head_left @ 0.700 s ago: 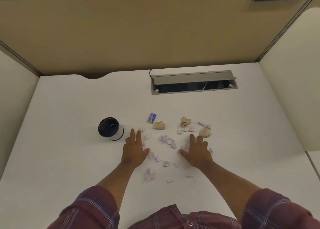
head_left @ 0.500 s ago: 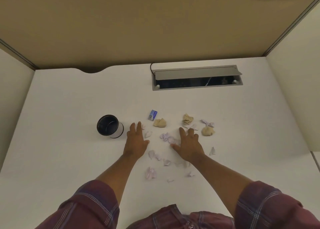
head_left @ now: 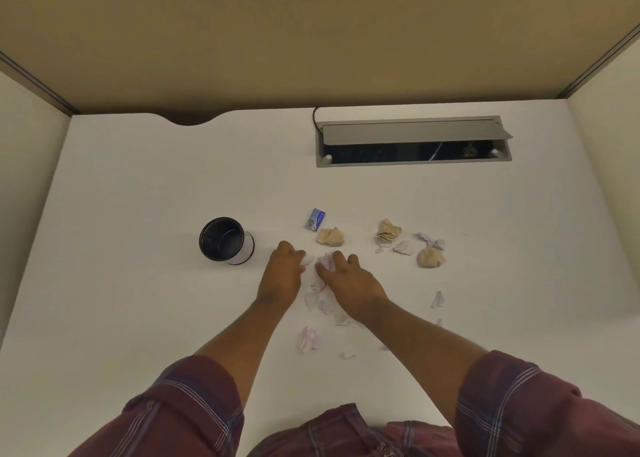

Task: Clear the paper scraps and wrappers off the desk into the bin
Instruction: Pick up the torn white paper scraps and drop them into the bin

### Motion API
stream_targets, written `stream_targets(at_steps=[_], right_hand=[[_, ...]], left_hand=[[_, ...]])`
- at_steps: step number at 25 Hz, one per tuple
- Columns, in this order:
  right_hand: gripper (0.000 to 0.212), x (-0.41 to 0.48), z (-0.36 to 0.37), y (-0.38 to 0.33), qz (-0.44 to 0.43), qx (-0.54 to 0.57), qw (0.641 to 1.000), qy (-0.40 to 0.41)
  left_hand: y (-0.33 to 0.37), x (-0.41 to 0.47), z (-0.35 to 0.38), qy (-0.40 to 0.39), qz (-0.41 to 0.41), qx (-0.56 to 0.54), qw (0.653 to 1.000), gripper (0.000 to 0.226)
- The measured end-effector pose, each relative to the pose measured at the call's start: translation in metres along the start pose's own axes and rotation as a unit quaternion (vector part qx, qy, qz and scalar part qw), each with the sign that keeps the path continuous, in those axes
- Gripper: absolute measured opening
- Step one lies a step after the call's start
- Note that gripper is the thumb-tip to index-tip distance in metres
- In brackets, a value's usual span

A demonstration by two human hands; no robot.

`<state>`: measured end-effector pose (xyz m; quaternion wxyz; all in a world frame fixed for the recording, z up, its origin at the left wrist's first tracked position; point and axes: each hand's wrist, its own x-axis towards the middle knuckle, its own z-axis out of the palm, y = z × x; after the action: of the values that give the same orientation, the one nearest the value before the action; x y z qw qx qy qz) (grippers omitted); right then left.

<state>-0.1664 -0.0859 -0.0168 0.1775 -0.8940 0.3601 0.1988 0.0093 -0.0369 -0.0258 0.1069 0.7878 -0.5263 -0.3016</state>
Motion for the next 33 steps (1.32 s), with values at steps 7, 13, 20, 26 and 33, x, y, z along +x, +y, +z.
stream_targets(at_steps=[7,13,20,26,33], right_hand=[[0.03,-0.002,-0.004,0.004,0.011,0.022,0.999,0.045],[0.026,-0.005,-0.009,0.025,0.148,0.232,0.958,0.075],[0.005,-0.017,-0.037,0.011,0.219,0.586,0.773,0.108],[0.002,0.019,-0.094,-0.062,0.137,0.647,0.743,0.1],[0.007,0.084,-0.139,-0.147,0.017,0.51,0.855,0.092]], left_hand=[[0.003,0.0,0.003,0.023,-0.041,-0.02,0.999,0.019],[-0.002,-0.023,0.0,0.088,-0.086,-0.117,0.986,0.011],[-0.008,-0.06,-0.014,0.17,-0.09,-0.187,0.963,0.003],[-0.036,-0.08,-0.048,0.242,-0.136,-0.267,0.923,0.001],[-0.075,-0.107,-0.067,0.291,-0.184,-0.319,0.883,0.018]])
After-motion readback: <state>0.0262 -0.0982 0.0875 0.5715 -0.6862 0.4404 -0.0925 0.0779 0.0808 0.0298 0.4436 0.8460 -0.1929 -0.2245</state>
